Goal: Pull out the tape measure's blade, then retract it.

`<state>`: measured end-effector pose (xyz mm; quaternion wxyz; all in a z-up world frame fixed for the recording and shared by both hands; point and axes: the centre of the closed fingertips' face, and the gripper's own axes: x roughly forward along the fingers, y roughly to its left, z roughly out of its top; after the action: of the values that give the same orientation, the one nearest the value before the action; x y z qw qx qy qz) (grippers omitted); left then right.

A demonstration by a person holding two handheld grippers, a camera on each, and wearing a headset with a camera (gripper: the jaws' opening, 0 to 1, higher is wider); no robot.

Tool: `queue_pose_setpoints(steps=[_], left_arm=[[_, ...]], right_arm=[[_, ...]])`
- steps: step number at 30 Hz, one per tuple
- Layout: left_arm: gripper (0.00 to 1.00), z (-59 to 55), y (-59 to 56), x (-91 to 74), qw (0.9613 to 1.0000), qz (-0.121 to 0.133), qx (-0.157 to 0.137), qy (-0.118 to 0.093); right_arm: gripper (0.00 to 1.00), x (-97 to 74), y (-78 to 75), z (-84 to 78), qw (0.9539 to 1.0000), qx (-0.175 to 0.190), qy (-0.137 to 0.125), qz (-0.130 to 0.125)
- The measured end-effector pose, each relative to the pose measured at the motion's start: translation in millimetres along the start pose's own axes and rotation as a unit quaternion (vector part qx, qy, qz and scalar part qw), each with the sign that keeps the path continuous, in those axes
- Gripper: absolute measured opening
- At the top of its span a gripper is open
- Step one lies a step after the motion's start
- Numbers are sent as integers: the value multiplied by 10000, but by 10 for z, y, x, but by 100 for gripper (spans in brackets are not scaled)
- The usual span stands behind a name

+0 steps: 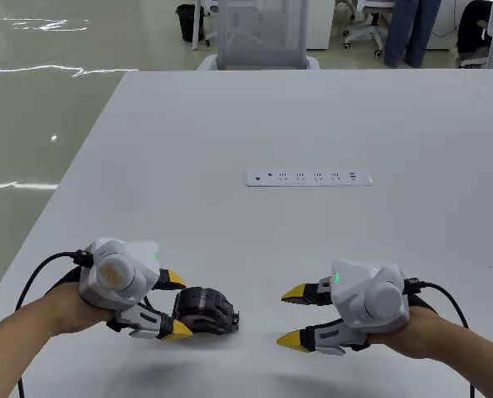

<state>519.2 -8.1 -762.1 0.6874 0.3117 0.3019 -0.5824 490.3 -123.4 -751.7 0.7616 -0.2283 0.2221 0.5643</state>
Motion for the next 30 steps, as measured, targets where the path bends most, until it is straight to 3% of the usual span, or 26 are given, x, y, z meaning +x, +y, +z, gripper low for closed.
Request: queue_pose_setpoints(steps=[30], left_arm=[[30,-76,56,88,9994,-212,205,162]], right_arm=[[33,467,-32,-24,9996,-62,196,216]])
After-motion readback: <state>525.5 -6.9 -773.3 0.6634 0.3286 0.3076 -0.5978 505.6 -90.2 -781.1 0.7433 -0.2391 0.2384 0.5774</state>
